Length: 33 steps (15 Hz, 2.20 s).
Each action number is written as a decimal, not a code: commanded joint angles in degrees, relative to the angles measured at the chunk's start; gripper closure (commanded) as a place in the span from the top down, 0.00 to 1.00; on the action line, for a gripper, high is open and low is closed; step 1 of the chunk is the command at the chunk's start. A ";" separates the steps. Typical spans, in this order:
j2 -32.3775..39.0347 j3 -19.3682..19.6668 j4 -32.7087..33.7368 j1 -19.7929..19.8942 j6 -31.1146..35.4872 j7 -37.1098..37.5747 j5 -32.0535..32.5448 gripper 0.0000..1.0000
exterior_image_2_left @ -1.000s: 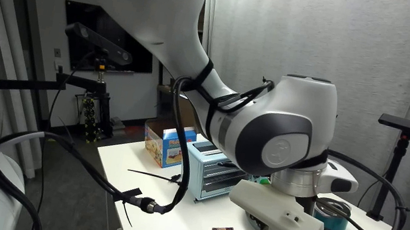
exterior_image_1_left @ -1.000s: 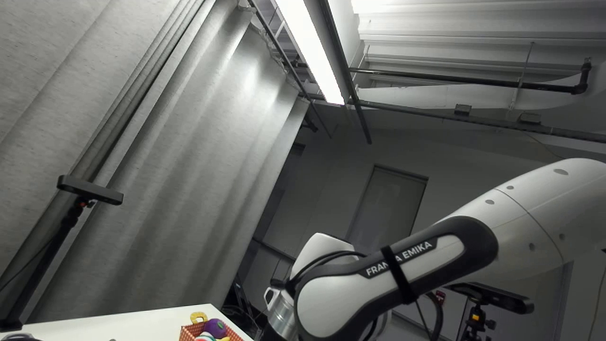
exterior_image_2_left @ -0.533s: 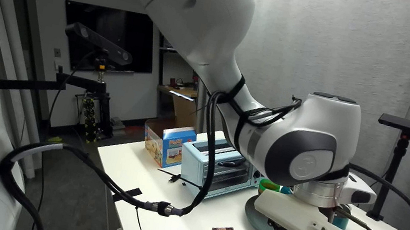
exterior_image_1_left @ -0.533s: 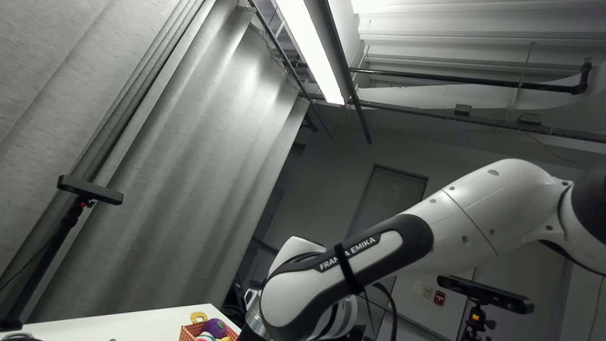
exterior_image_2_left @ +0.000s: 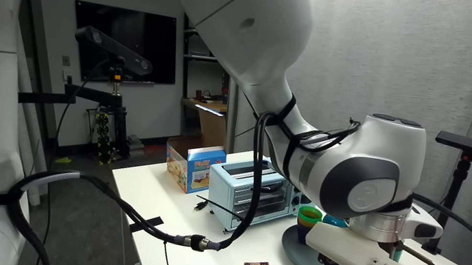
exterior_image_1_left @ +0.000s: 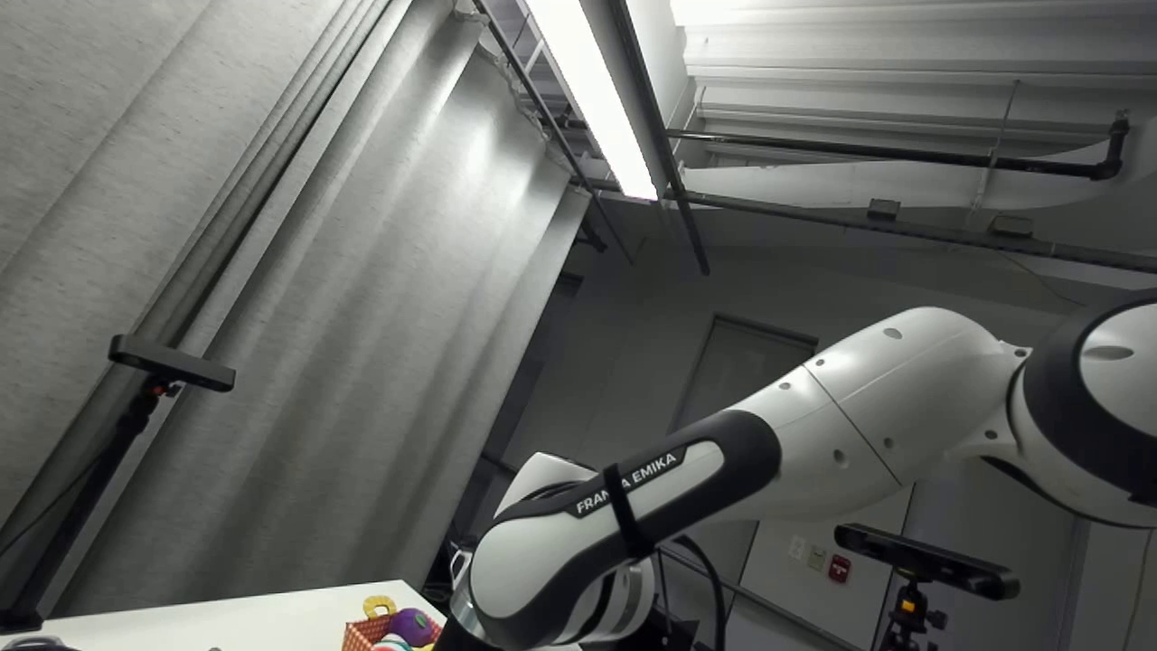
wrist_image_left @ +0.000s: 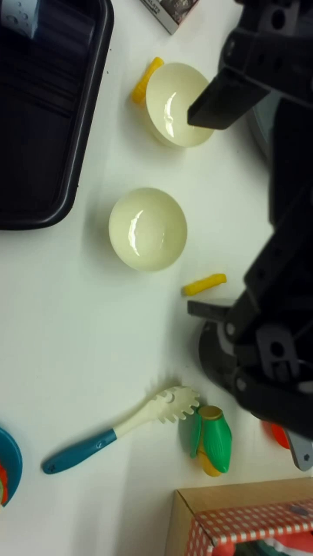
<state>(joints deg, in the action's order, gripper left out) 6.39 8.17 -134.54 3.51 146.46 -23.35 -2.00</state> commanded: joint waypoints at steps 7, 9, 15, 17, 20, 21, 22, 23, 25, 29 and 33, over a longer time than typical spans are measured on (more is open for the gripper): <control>4.54 -0.51 2.93 4.32 0.72 0.77 -0.56 1.00; 6.45 -0.73 4.58 5.65 0.86 -0.06 -1.27 1.00; 12.60 -3.09 10.59 8.66 0.07 -2.74 -4.25 1.00; 14.80 -4.27 12.40 9.39 -0.25 -3.43 -4.74 1.00; 18.12 -5.86 15.07 10.23 -0.67 -3.96 -4.39 1.00; 19.15 -6.29 15.96 10.52 -0.85 -4.18 -4.21 1.00; 20.19 -6.78 16.91 10.89 -1.10 -4.48 -4.16 1.00; 21.26 -7.17 17.89 11.19 -1.27 -4.81 -3.94 1.00; 23.26 -7.87 19.85 11.72 -1.61 -5.32 -3.55 1.00; 26.47 -9.08 23.66 12.39 -2.29 -6.10 -3.15 1.00; 29.44 -10.09 26.95 12.40 -2.85 -6.39 -2.54 1.00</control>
<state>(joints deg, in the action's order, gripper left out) 32.84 -0.27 -111.98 14.52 146.17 -28.29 -4.98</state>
